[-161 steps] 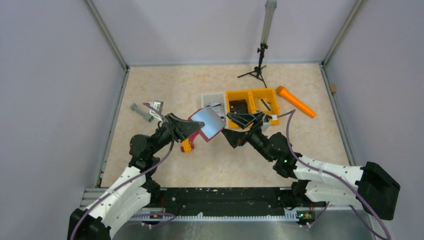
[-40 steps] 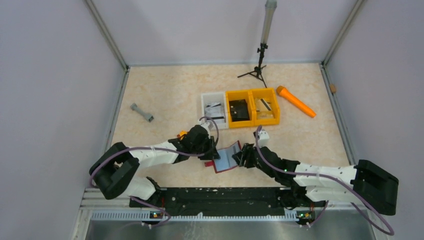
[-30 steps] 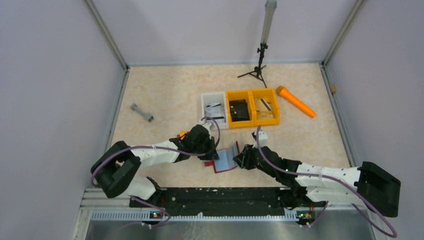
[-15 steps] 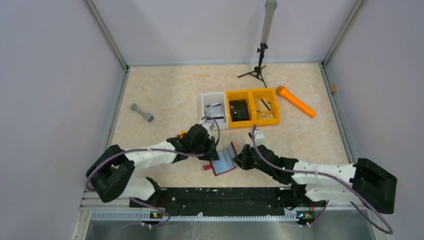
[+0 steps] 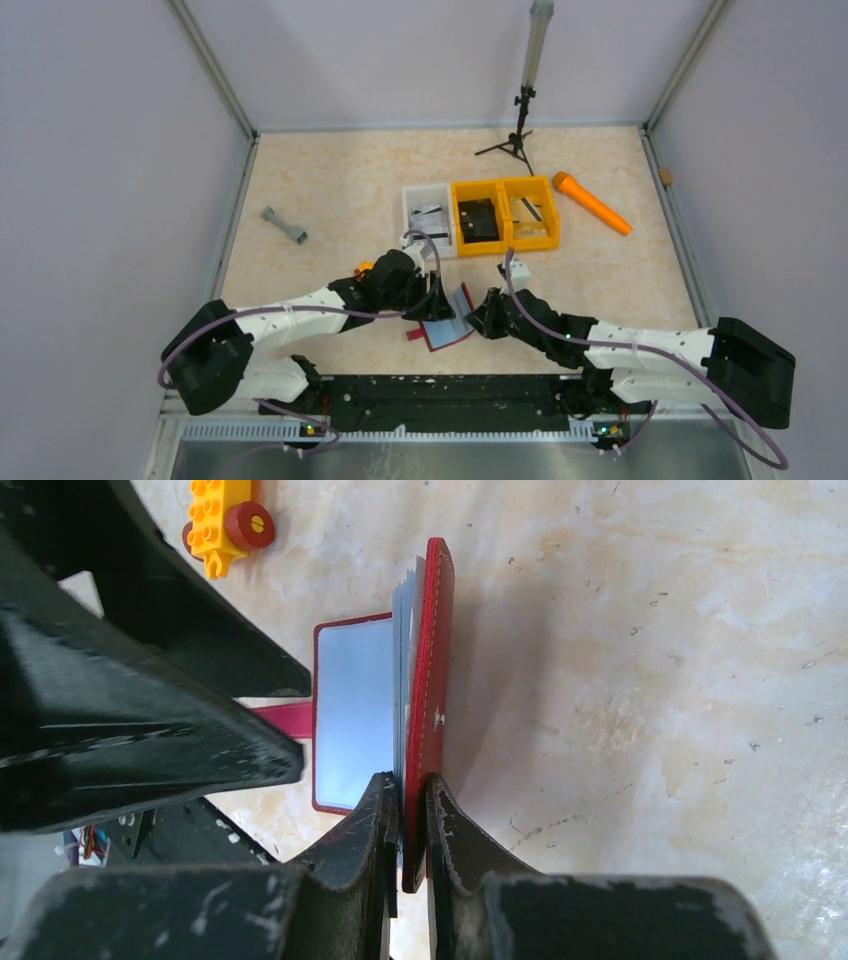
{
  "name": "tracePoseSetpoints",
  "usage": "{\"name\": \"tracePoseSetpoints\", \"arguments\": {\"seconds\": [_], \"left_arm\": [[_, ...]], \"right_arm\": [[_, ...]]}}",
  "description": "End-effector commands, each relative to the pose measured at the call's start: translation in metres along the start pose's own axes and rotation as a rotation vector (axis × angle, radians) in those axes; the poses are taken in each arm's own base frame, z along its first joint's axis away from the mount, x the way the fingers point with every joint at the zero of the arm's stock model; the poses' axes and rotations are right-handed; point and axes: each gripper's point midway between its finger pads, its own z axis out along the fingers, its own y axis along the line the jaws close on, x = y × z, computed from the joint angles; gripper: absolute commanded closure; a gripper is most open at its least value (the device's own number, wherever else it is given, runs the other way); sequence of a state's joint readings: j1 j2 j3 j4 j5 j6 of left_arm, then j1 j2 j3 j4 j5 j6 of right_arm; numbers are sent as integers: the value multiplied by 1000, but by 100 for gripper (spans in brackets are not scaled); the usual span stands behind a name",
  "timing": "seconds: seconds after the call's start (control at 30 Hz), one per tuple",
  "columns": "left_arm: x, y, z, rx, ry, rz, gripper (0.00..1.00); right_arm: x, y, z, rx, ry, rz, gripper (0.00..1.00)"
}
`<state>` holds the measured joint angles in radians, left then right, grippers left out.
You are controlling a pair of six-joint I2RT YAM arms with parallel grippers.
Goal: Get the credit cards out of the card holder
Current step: Remove the credit card from the card holder.
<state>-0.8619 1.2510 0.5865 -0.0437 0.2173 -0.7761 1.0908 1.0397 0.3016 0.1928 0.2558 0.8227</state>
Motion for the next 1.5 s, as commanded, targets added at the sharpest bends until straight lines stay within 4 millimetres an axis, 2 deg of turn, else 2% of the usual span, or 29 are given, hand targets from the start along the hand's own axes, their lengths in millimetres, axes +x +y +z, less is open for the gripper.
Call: {"name": "tracePoseSetpoints", "arguments": {"seconds": [0.0,0.1,0.2,0.3,0.37,0.4,0.43,0.5,0.53,0.57,0.63,0.83,0.97,1.2,1.37,1.47], "left_arm": [[-7,-8,14,50,-26,-10,39],[-9,-12,20,82,-31,-11,41],[-8,-20,24,139,-27,-26,36],[-6,-18,30,163,-11,-60,36],[-4,-15,34,177,1,-87,39],[-3,-15,36,189,4,-98,43],[-2,-13,38,190,13,-107,50],[2,-8,41,178,30,-118,79],[4,-4,43,164,38,-121,89],[5,-2,43,153,41,-120,94],[9,6,44,121,53,-118,100],[16,19,42,62,70,-105,100],[19,26,41,26,75,-94,100],[23,30,42,12,90,-93,100],[26,35,43,-4,97,-93,100],[27,38,43,-15,99,-92,100]], "right_arm": [[-9,14,-4,-64,-38,21,94],[-7,14,-5,-74,-38,28,94],[-4,16,-5,-87,-29,34,93],[-2,16,-5,-97,-21,37,92],[1,16,-5,-104,-12,36,90],[2,16,-6,-107,-8,36,89],[2,17,-6,-110,-6,40,88],[3,18,-7,-112,3,41,83],[3,20,-7,-116,7,41,79],[2,20,-8,-114,6,42,73],[0,21,-10,-118,1,46,67],[-7,18,-15,-111,-39,59,65],[-10,16,-15,-97,-51,60,73],[0,17,-6,-76,13,27,71],[0,19,-4,-84,15,30,82],[-3,23,-6,-110,2,30,77]]}}
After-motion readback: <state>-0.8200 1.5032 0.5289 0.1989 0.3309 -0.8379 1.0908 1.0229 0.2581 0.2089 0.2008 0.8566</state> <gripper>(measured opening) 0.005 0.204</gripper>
